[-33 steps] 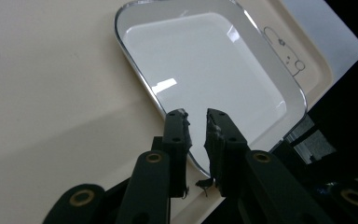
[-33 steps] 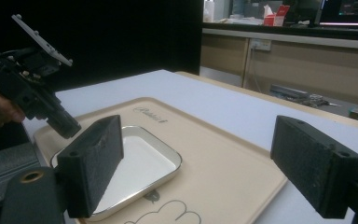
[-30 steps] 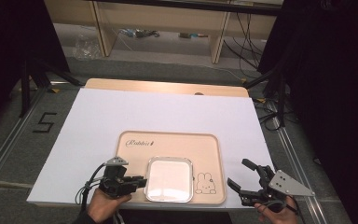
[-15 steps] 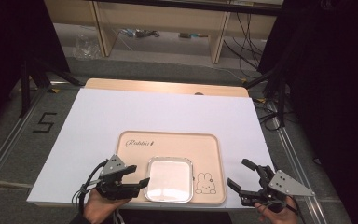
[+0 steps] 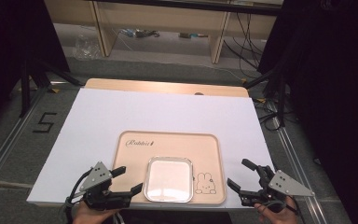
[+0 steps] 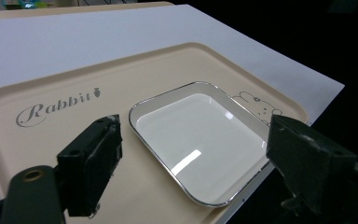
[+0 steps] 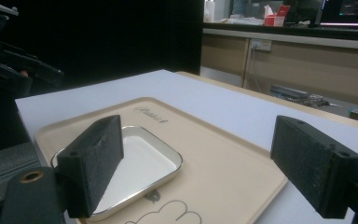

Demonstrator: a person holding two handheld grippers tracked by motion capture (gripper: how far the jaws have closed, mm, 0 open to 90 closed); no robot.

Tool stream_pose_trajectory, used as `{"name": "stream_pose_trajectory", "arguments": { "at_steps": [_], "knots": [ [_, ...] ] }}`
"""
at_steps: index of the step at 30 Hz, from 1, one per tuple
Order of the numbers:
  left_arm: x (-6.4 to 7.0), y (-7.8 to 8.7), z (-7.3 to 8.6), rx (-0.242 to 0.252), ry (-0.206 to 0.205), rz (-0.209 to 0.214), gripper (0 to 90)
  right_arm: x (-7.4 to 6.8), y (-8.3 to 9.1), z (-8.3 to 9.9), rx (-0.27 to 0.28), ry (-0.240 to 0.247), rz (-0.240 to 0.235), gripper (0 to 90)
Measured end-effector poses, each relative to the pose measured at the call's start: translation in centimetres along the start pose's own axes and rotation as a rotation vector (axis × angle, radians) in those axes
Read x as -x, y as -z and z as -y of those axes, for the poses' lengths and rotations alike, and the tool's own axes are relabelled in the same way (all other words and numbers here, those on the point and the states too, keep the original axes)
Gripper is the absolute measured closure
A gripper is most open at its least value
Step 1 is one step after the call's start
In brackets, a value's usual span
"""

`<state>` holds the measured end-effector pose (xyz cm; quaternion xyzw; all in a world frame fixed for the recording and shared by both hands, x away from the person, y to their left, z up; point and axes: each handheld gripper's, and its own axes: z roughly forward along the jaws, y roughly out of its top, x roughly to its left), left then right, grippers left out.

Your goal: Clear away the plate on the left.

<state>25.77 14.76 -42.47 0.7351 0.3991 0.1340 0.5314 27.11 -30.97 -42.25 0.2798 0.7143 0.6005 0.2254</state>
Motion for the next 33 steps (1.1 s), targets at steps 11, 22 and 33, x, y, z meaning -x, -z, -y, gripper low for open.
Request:
{"name": "stream_pose_trajectory", "arguments": {
  "at_steps": [11,22,33],
  "knots": [
    [1.4,1.1,0.6,0.017,-0.013,0.000,16.2,0.0,-0.1,0.0,0.006,-0.015,-0.019,17.6],
    [1.4,2.2,0.3,0.120,0.005,-0.030,16.6,0.0,-0.1,0.0,0.004,-0.015,-0.021,17.3],
    [1.5,2.2,0.2,0.102,0.004,-0.042,16.6,0.1,-0.1,0.0,0.007,-0.014,-0.026,17.2]
  ]
}}
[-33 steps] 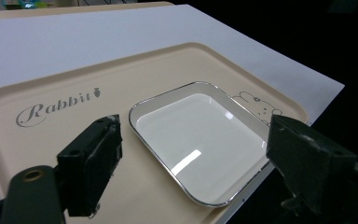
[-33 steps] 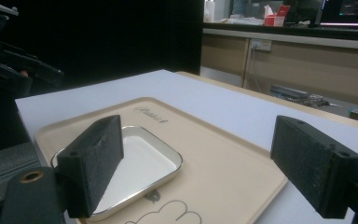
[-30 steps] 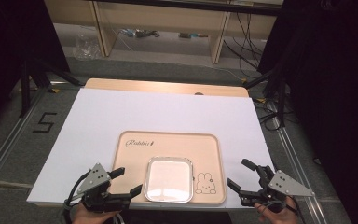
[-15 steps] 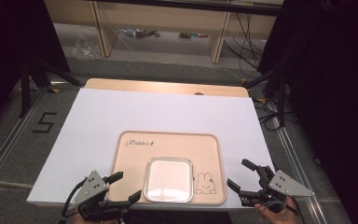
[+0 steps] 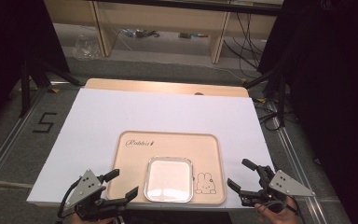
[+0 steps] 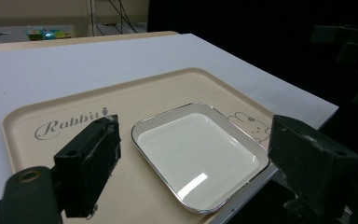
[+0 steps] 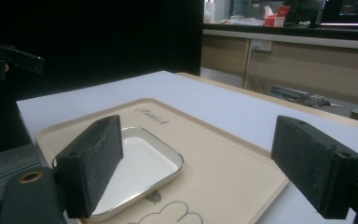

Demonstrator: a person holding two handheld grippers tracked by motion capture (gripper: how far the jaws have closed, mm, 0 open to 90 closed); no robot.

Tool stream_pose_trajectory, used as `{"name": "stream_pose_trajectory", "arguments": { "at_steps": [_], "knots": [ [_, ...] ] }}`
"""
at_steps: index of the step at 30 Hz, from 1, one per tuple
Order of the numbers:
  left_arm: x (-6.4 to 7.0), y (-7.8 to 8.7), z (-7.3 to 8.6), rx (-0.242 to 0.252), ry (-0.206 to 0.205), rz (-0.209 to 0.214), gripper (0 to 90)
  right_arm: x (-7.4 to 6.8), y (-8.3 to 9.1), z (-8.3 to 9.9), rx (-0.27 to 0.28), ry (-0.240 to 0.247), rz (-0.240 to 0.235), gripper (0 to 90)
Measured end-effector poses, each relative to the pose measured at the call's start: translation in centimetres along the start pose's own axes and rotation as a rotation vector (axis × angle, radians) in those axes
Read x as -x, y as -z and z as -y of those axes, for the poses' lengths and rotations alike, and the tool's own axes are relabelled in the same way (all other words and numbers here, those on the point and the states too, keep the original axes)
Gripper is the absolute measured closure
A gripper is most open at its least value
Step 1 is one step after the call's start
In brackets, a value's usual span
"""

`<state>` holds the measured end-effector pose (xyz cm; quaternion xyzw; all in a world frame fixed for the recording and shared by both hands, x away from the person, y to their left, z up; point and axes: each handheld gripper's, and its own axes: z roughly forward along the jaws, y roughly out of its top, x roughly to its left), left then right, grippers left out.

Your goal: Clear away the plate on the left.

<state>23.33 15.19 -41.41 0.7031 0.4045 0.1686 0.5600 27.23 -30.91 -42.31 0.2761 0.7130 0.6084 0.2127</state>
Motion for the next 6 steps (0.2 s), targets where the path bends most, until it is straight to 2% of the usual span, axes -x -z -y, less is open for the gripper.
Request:
{"name": "stream_pose_trajectory", "arguments": {
  "at_steps": [2,6],
  "knots": [
    [-0.11,-0.04,-0.03,-0.006,-0.006,0.005,16.7,0.06,0.00,-0.03,-0.001,0.010,0.002,17.2],
    [-0.46,-0.33,0.03,-0.021,0.028,0.036,16.7,0.08,-0.01,-0.01,0.001,0.010,0.003,17.2]
  ]
}}
